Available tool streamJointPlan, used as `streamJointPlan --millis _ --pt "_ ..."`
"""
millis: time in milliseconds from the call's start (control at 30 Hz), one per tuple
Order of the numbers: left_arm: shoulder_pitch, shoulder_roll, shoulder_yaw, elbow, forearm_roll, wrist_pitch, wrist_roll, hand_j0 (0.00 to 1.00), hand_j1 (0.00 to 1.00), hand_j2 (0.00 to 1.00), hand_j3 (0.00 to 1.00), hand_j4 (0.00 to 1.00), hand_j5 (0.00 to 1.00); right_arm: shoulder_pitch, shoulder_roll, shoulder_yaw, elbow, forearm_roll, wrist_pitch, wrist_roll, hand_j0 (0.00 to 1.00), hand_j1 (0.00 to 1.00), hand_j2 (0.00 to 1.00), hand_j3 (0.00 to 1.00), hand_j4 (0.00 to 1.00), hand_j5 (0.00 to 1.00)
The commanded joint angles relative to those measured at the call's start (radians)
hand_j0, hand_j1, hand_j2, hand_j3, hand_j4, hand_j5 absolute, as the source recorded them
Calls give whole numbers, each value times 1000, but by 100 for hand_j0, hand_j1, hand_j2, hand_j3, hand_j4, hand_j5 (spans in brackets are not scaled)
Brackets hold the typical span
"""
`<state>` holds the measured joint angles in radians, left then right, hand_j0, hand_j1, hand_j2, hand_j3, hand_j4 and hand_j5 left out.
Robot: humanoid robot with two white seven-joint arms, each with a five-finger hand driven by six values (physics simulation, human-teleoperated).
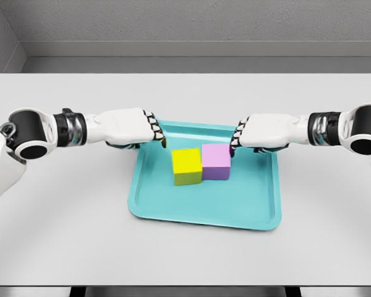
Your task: Push two cubes
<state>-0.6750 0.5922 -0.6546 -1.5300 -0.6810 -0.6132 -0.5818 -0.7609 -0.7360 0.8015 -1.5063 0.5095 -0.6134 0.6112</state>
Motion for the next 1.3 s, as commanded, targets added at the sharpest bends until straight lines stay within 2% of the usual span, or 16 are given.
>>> streamJointPlan --millis 0,233,500,733,833,1267 --pt "-2 23 26 1 8 2 0 71 71 71 71 71 71 0 4 -4 0 -6 2 0 68 68 68 68 68 68" --pt "3 44 46 18 11 2 0 71 71 71 71 71 71 0 7 -4 -3 -8 2 0 68 68 68 68 68 68" --pt "5 44 46 16 12 2 0 72 72 72 72 72 72 2 -37 -4 -8 -8 2 0 69 69 69 69 69 69" --pt "-2 47 46 14 21 2 2 72 72 72 72 72 72 8 -37 -2 -28 -8 2 0 69 69 69 69 69 69" --pt "-5 95 46 14 63 2 2 73 73 73 73 73 73 12 -33 2 -28 -6 2 0 68 68 68 68 68 68" --pt "-6 97 47 16 66 2 2 74 74 74 74 74 74 21 -19 12 -28 -8 2 0 68 68 68 68 68 68"
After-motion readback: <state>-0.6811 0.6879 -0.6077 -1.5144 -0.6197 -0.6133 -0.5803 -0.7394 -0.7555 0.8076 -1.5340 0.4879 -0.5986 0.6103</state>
